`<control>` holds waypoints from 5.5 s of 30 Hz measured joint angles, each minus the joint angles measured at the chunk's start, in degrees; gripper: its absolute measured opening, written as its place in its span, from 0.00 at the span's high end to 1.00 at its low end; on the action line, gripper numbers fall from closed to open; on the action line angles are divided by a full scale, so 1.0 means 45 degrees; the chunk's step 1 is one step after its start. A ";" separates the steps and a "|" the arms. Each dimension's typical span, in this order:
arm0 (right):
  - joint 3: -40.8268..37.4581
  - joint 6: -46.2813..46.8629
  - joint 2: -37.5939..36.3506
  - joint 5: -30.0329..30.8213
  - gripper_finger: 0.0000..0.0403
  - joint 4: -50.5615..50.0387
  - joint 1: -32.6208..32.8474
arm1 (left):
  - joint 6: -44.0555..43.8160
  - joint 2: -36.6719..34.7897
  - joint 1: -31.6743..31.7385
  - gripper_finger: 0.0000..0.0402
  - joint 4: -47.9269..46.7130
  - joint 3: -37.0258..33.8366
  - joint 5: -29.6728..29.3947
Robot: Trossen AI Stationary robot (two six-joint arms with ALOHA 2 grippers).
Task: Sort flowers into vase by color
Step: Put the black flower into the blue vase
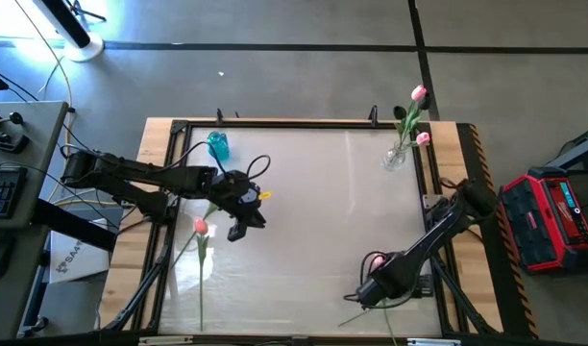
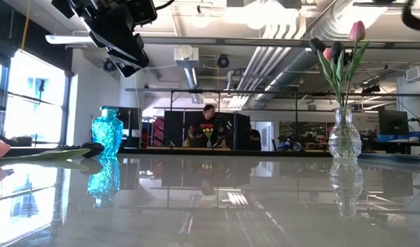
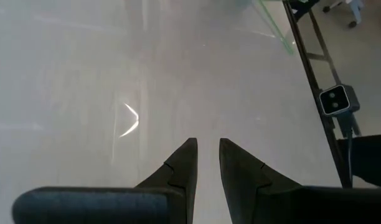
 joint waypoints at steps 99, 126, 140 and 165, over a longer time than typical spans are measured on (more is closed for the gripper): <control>0.7648 -2.9452 0.0000 1.3087 1.00 1.1042 -0.7853 | -0.0563 -0.6069 0.3778 0.65 -0.0274 0.0005 0.3376; 0.7643 -3.0938 0.1454 0.7687 1.00 1.6203 -0.9233 | 0.0309 -0.5795 0.3638 0.75 0.1790 0.0005 0.2275; 0.7643 -3.1698 0.1423 0.7716 1.00 1.6756 -0.9037 | 0.0101 -0.6106 0.3643 0.67 0.0849 0.0005 0.0883; 0.7648 -3.0920 0.1413 0.6615 1.00 1.7061 -0.9126 | 0.0695 -0.6634 0.3604 0.64 0.2071 0.0000 0.1829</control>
